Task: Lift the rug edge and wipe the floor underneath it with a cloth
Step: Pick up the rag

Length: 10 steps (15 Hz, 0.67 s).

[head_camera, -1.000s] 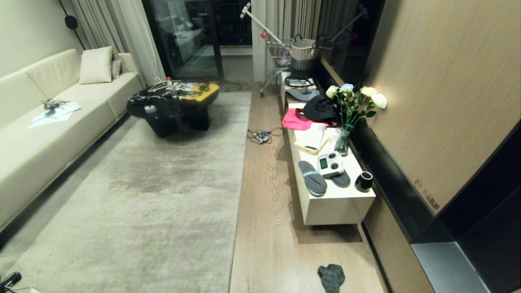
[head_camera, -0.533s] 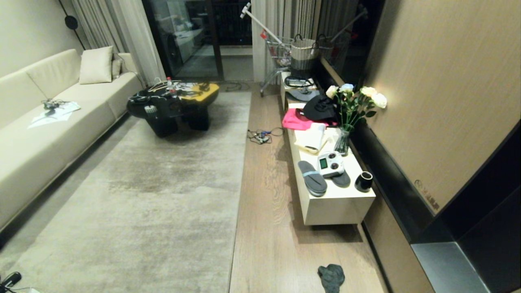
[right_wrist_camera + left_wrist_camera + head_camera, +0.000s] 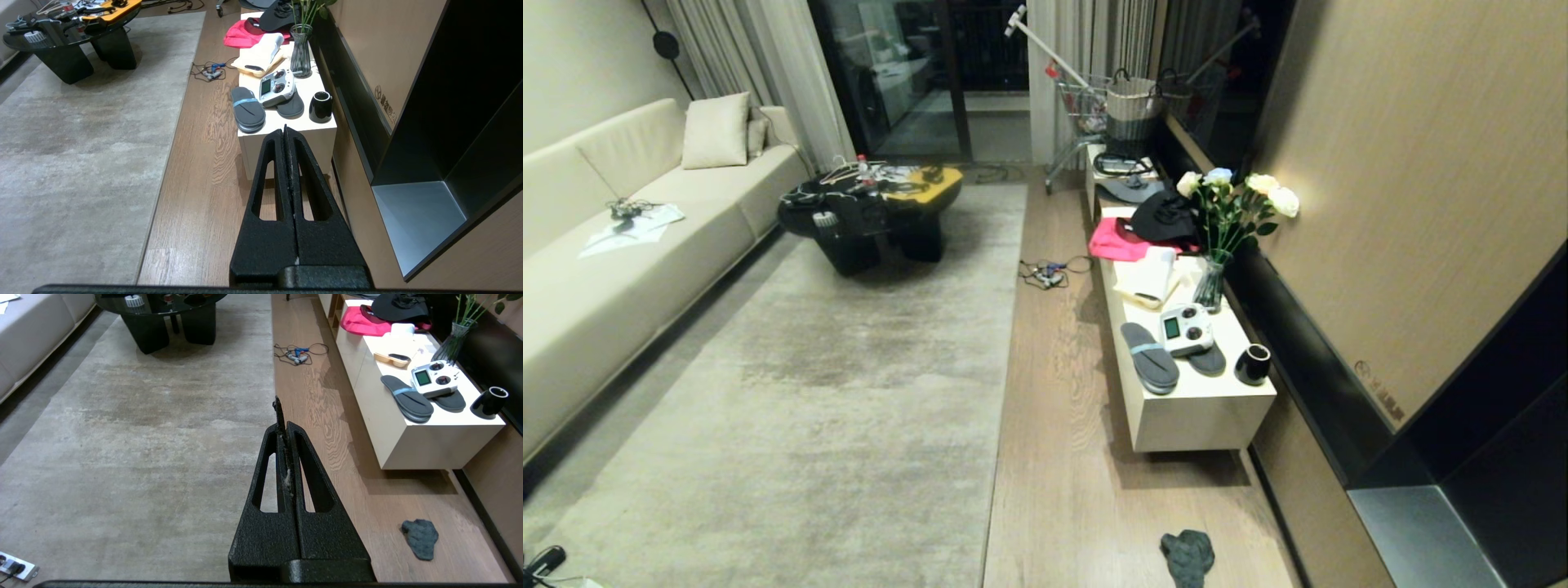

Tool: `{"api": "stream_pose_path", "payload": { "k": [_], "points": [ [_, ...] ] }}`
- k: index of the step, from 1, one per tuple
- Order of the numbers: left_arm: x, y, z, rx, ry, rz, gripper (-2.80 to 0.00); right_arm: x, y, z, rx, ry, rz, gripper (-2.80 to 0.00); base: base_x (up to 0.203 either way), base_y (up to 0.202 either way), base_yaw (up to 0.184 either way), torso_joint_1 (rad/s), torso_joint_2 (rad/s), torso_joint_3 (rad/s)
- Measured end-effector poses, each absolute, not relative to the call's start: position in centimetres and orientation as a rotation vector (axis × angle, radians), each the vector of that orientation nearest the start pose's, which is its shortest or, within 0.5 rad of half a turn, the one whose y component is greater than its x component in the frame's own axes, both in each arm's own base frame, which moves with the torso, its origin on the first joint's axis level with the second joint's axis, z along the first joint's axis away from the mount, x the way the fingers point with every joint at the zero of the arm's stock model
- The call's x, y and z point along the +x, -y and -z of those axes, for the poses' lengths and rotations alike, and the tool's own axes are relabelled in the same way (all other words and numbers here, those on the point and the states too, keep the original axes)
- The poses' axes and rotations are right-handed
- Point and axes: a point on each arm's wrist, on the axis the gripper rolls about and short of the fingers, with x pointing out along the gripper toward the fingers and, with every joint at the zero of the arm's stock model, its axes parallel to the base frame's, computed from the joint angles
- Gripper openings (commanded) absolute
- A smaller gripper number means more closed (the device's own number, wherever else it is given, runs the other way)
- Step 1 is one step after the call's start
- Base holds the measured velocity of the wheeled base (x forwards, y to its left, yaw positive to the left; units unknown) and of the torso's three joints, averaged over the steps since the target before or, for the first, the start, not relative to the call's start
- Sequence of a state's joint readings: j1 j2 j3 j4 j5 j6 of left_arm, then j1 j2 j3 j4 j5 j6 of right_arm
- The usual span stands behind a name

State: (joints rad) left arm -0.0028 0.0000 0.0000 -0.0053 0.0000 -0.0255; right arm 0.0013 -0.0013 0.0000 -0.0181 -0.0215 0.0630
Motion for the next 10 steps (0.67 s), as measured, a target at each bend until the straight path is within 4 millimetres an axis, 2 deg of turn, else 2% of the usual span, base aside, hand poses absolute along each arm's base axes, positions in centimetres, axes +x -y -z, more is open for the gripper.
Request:
{"api": "stream_pose_path", "payload": {
  "k": [10],
  "points": [
    [-2.28, -0.01, -7.6, -0.024, 0.005, 0.003, -2.8, -2.29, 0.05, -7.73, 0.063, 0.02, 0.02, -2.8, 0.0, 0.0, 0.0, 0.0, 0.0, 0.0]
  ]
}}
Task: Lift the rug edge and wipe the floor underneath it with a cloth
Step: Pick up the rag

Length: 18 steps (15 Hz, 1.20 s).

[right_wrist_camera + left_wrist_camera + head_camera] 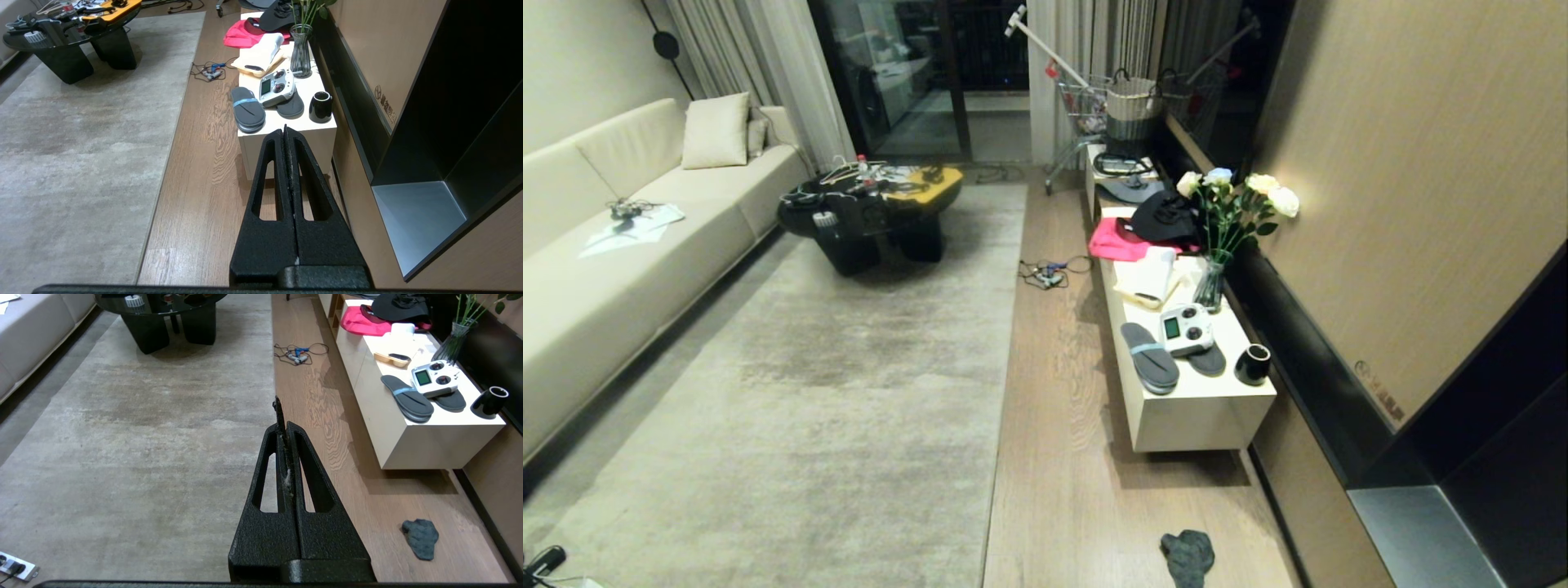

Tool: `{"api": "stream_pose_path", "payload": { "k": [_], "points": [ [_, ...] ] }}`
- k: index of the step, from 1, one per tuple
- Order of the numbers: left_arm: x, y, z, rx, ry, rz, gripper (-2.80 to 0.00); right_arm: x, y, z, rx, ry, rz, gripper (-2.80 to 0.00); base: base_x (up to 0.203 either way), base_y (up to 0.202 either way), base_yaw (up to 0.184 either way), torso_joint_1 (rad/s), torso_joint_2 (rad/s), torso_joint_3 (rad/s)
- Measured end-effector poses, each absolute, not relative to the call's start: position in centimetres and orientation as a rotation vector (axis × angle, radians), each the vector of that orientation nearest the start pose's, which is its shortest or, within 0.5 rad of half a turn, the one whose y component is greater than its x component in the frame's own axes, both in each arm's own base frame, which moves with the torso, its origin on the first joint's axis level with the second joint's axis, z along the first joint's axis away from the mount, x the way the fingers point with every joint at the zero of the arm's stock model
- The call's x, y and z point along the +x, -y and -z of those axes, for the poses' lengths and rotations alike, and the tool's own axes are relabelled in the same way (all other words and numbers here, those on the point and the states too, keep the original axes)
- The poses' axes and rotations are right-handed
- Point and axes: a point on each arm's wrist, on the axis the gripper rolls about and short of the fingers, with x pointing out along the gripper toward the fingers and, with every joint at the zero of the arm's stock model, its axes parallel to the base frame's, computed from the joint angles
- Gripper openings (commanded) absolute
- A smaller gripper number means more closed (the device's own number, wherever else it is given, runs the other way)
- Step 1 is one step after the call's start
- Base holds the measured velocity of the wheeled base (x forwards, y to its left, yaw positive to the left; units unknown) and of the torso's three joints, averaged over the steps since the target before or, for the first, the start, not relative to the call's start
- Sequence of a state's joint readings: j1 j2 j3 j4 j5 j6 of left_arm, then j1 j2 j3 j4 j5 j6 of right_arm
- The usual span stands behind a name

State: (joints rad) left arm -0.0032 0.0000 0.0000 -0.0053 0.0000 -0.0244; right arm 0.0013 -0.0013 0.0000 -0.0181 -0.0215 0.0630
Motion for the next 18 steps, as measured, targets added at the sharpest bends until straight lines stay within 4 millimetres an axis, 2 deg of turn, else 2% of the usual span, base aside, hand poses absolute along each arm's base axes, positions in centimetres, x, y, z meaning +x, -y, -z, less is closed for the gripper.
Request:
{"api": "stream_pose_path", "payload": {
  "k": [18],
  "points": [
    [-2.28, -0.01, -7.59, -0.026, 0.004, 0.002, -2.8, -2.29, 0.05, -7.74, 0.064, 0.021, 0.021, -2.8, 0.0, 0.0, 0.0, -0.007, 0.02, 0.009]
  ]
}}
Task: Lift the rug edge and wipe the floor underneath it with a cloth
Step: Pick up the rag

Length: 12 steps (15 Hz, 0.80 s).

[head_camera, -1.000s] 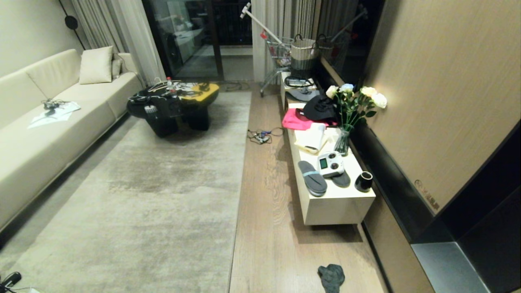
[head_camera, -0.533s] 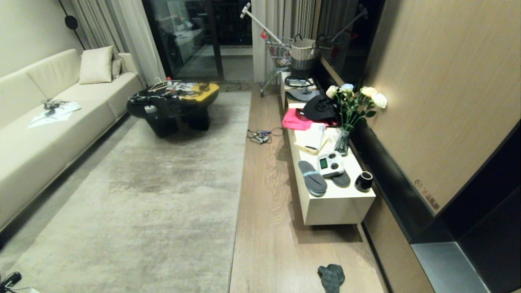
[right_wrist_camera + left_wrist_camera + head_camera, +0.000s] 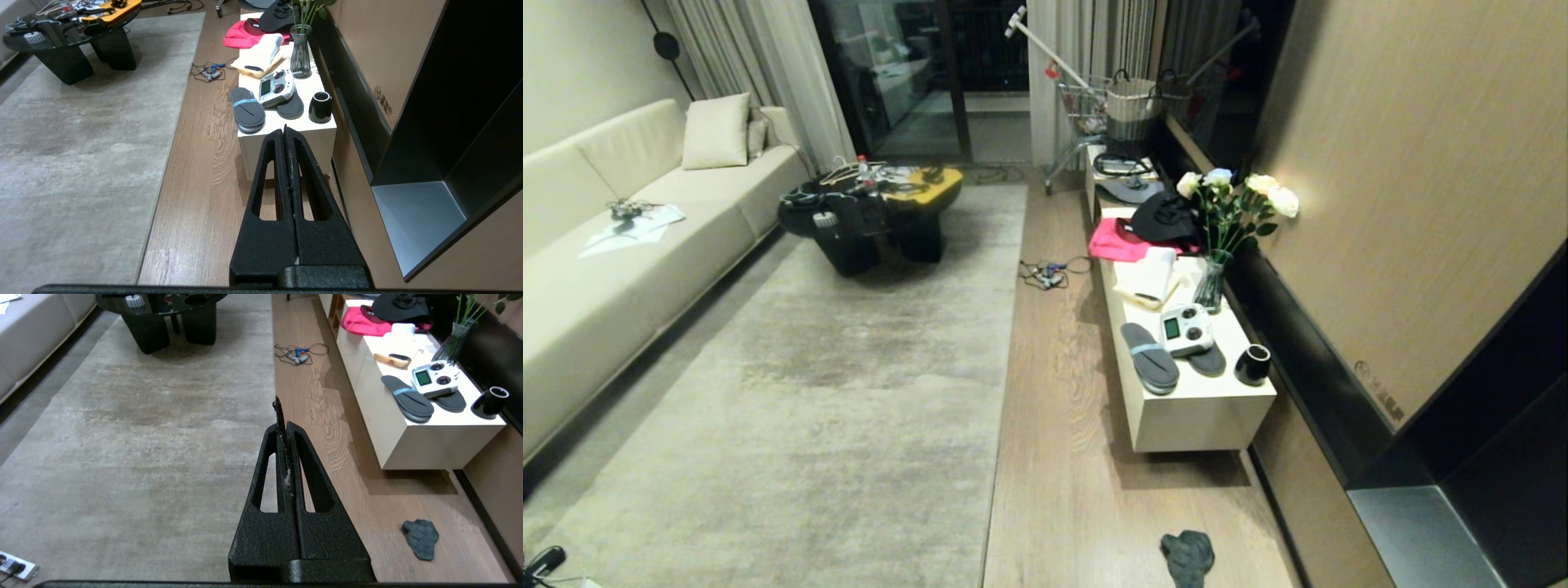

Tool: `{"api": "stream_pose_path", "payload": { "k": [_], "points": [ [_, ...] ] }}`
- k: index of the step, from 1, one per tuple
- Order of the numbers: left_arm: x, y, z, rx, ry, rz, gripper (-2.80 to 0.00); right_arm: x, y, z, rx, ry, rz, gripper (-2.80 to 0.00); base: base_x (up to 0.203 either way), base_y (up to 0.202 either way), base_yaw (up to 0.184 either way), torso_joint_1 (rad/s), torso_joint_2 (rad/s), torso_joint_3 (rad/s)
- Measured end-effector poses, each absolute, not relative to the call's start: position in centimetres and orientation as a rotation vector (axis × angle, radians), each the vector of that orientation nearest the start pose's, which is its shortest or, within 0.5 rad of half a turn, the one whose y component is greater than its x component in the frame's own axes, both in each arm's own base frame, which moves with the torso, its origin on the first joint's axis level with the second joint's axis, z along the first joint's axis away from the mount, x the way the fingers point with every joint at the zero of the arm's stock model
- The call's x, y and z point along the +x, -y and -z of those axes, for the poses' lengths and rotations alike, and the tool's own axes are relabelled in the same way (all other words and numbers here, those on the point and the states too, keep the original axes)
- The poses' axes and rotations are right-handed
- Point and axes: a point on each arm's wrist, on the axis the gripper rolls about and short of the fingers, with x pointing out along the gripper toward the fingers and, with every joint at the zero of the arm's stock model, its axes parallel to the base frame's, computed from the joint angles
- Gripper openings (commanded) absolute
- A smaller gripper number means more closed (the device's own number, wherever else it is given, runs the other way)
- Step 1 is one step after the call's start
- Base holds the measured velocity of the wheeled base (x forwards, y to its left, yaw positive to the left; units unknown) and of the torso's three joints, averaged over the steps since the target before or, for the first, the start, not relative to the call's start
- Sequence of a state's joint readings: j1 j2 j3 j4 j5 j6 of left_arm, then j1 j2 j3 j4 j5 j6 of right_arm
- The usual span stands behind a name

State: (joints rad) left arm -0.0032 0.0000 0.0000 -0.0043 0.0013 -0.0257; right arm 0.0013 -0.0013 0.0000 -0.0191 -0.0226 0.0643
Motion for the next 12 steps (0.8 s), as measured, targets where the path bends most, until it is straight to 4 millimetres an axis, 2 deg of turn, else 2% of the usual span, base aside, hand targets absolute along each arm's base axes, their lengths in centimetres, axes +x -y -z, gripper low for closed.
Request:
{"api": "stream_pose_path", "payload": {
  "k": [12],
  "points": [
    [-2.28, -0.01, -7.6, -0.026, 0.005, 0.002, -2.8, -2.28, 0.05, -7.74, 0.066, 0.019, 0.021, -2.8, 0.0, 0.0, 0.0, -0.13, 0.32, 0.185]
  ]
}}
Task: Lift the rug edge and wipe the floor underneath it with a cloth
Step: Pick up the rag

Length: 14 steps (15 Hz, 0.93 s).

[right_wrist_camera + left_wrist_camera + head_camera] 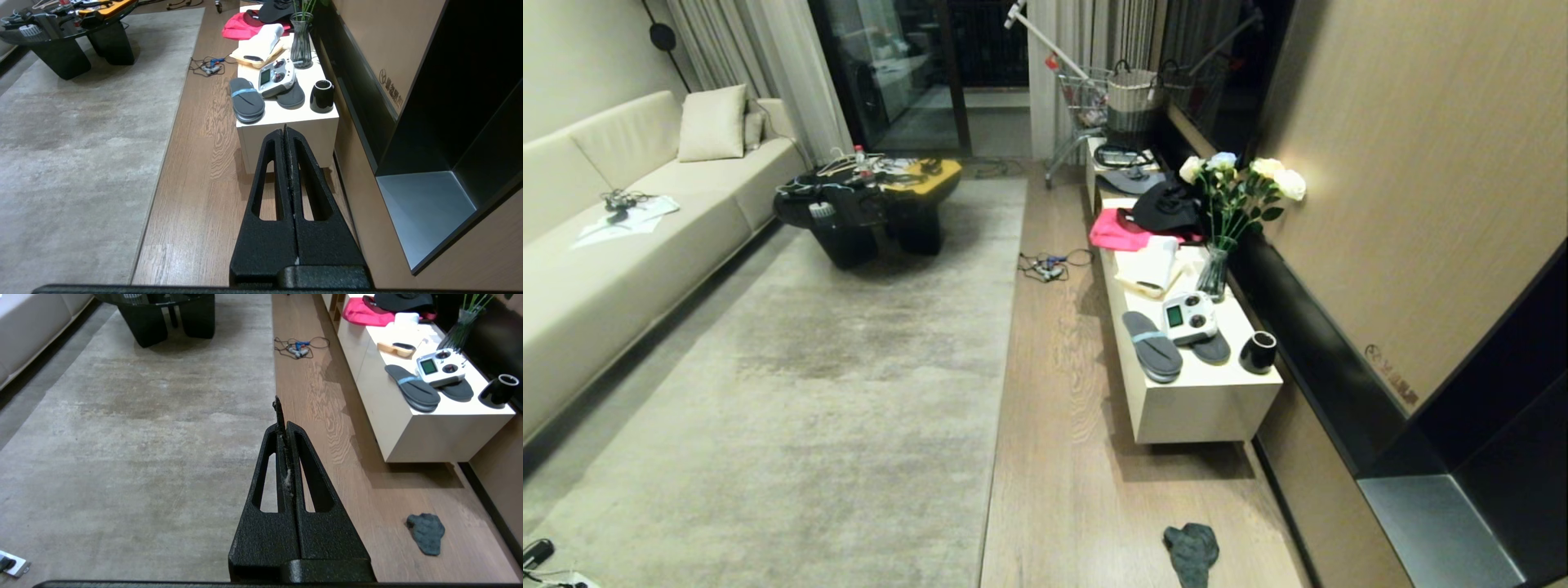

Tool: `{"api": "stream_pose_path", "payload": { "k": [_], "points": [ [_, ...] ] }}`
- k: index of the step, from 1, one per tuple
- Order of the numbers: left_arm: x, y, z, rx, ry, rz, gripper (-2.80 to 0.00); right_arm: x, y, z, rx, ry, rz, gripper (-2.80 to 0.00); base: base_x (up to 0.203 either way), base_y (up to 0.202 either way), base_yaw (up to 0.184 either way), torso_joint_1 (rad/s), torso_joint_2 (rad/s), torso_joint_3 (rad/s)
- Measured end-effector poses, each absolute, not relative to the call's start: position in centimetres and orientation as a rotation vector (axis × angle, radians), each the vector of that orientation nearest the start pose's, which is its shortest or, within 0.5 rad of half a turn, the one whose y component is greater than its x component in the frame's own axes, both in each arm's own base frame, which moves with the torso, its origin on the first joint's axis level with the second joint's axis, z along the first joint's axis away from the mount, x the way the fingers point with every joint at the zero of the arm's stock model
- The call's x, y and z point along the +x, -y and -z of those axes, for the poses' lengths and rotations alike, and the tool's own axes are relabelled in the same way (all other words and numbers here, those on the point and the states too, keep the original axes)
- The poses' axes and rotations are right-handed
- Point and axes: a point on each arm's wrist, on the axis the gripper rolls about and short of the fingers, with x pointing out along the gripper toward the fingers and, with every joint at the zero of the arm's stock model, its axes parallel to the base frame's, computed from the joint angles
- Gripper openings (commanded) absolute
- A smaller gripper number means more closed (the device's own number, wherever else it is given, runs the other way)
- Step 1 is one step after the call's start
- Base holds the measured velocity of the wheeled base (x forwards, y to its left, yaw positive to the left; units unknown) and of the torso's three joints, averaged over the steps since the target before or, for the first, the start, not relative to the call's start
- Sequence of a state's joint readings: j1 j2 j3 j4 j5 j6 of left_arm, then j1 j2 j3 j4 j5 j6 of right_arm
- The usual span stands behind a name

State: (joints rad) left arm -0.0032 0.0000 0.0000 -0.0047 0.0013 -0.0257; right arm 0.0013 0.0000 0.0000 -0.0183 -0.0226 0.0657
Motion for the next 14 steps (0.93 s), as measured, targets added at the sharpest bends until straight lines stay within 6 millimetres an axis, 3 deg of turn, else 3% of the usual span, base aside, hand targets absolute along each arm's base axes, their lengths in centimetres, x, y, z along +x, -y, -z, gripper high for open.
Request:
{"api": "stream_pose_path", "payload": {
  "k": [8, 14],
  "points": [
    [-2.28, -0.01, -7.6, -0.025, 0.005, 0.002, -2.8, -2.28, 0.06, -7.74, 0.066, 0.019, 0.022, -2.8, 0.0, 0.0, 0.0, -0.142, 0.37, 0.228],
    [-2.28, -0.01, -7.6, -0.026, 0.005, 0.002, -2.8, -2.28, 0.05, -7.74, 0.067, 0.02, 0.021, -2.8, 0.0, 0.0, 0.0, -0.18, 0.54, 0.351]
  ]
}}
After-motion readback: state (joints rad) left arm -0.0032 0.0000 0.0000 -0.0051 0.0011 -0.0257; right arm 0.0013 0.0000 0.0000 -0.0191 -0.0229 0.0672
